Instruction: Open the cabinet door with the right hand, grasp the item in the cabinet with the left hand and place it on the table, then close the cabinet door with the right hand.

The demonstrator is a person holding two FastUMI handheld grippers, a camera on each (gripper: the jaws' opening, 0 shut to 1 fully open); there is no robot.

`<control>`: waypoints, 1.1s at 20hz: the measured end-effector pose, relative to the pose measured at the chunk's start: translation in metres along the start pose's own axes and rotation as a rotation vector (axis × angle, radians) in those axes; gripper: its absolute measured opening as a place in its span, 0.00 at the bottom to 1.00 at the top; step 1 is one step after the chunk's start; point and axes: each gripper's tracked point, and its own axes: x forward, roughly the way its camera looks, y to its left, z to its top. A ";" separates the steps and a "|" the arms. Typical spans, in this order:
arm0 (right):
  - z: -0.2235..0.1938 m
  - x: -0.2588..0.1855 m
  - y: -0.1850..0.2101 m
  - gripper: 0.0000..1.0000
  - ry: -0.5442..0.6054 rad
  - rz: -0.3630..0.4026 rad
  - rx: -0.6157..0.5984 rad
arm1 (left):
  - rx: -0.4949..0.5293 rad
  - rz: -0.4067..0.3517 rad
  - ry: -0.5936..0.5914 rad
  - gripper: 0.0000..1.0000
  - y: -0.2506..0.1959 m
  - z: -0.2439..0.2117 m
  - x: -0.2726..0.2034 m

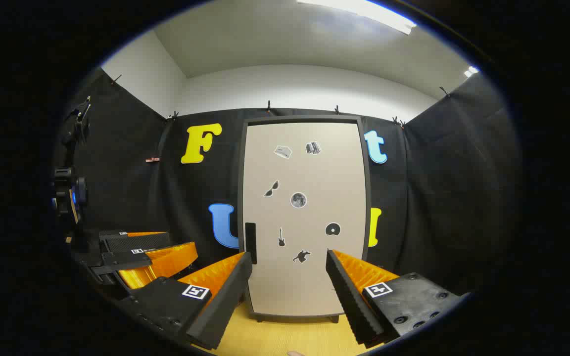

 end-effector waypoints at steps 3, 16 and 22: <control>-0.003 0.000 -0.001 0.98 0.010 -0.001 0.001 | -0.001 -0.007 0.004 0.96 -0.001 -0.001 0.001; 0.001 0.007 -0.006 0.98 0.000 -0.004 0.018 | 0.016 -0.024 -0.017 0.96 -0.007 0.003 0.006; -0.005 0.013 -0.007 0.98 0.007 -0.005 0.014 | 0.000 -0.018 -0.004 0.96 0.000 -0.003 0.009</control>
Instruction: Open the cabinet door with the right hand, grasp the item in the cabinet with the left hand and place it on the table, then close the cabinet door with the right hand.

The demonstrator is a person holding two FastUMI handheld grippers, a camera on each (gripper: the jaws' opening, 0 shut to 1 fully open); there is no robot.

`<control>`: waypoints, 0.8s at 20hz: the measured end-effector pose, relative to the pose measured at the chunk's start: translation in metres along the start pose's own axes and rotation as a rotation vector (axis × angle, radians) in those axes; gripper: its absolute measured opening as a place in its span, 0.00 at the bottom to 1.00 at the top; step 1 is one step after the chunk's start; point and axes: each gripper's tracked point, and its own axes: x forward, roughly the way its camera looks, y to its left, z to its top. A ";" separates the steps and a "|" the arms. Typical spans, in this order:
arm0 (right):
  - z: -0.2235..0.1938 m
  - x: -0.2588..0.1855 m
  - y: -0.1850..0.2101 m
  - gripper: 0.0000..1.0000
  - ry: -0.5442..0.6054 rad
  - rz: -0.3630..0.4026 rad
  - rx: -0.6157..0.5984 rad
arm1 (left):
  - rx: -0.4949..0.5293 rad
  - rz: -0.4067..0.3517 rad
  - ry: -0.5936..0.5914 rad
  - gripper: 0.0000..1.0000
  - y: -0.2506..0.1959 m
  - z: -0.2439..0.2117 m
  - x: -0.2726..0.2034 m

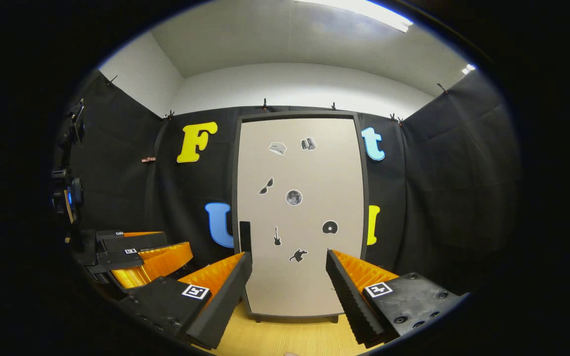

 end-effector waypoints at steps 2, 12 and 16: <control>-0.003 0.003 0.002 0.98 0.005 0.004 -0.003 | -0.004 0.007 0.002 0.96 0.004 -0.002 0.001; -0.016 0.037 0.040 0.98 0.028 0.079 0.007 | -0.002 0.052 0.001 0.96 0.033 -0.004 -0.011; -0.024 0.057 0.062 0.98 0.037 0.118 -0.008 | -0.032 0.063 0.006 0.96 0.046 -0.007 -0.015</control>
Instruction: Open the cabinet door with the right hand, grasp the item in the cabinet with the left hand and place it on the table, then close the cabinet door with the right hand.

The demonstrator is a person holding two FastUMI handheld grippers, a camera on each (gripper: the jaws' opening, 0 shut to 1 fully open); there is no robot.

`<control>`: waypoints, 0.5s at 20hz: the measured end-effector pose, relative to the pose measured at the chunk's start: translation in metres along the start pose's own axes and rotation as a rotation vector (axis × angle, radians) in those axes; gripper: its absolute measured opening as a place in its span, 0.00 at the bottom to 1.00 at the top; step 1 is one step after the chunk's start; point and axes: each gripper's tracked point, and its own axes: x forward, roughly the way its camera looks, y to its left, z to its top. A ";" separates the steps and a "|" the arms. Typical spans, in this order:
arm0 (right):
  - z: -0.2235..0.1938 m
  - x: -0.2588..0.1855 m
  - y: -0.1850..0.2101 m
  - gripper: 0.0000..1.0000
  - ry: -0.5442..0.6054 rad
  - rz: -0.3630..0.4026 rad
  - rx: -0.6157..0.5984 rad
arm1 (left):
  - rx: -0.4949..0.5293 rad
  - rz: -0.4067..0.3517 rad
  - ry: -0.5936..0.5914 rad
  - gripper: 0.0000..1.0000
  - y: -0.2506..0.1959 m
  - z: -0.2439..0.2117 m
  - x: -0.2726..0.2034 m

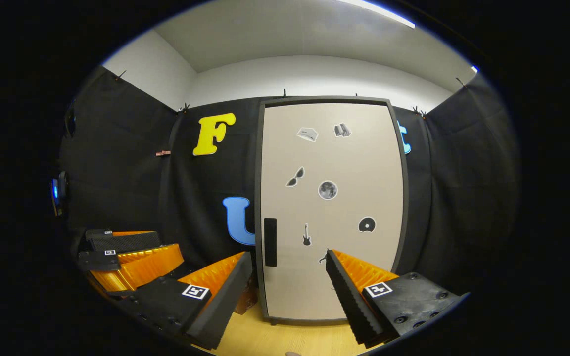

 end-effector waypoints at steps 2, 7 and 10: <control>-0.004 0.013 0.008 0.98 -0.001 0.013 0.000 | -0.001 0.020 0.008 0.96 0.012 -0.003 -0.001; -0.015 0.049 0.024 0.98 0.010 0.022 -0.002 | -0.005 0.059 0.005 0.96 0.034 -0.002 -0.004; -0.024 0.071 0.032 0.98 0.020 0.022 -0.007 | -0.005 0.063 0.003 0.96 0.044 -0.002 -0.001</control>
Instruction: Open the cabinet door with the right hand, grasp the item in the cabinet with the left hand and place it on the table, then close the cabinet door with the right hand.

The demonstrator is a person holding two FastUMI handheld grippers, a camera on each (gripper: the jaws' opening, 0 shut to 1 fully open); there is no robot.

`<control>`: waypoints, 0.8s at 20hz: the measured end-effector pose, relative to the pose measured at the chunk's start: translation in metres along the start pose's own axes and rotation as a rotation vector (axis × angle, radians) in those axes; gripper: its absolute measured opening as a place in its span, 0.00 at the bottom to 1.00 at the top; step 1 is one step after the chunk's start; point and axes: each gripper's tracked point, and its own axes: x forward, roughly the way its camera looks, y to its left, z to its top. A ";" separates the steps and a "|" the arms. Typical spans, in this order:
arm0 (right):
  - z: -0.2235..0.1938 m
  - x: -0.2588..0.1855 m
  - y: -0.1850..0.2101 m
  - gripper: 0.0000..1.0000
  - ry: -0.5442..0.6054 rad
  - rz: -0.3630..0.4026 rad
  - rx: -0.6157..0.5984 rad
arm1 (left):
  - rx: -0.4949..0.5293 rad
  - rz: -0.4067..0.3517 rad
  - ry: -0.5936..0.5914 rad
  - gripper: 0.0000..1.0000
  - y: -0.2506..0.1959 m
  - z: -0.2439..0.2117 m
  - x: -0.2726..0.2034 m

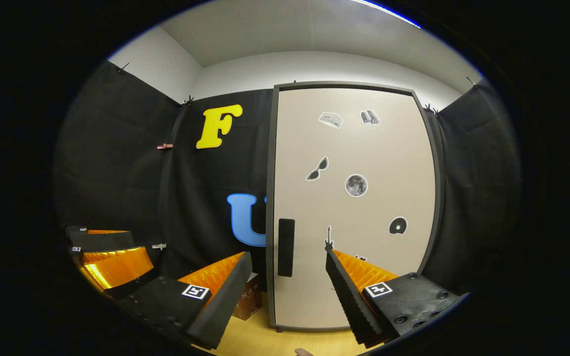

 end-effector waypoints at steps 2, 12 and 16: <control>-0.006 0.015 0.005 0.98 0.004 -0.002 0.001 | 0.002 0.002 0.000 0.96 0.005 0.000 0.001; -0.030 0.076 0.012 0.98 -0.001 -0.064 -0.018 | -0.005 0.007 -0.011 0.99 0.022 -0.003 0.005; -0.044 0.102 0.008 0.97 0.015 -0.097 -0.032 | -0.019 0.016 -0.007 0.96 0.031 -0.006 0.006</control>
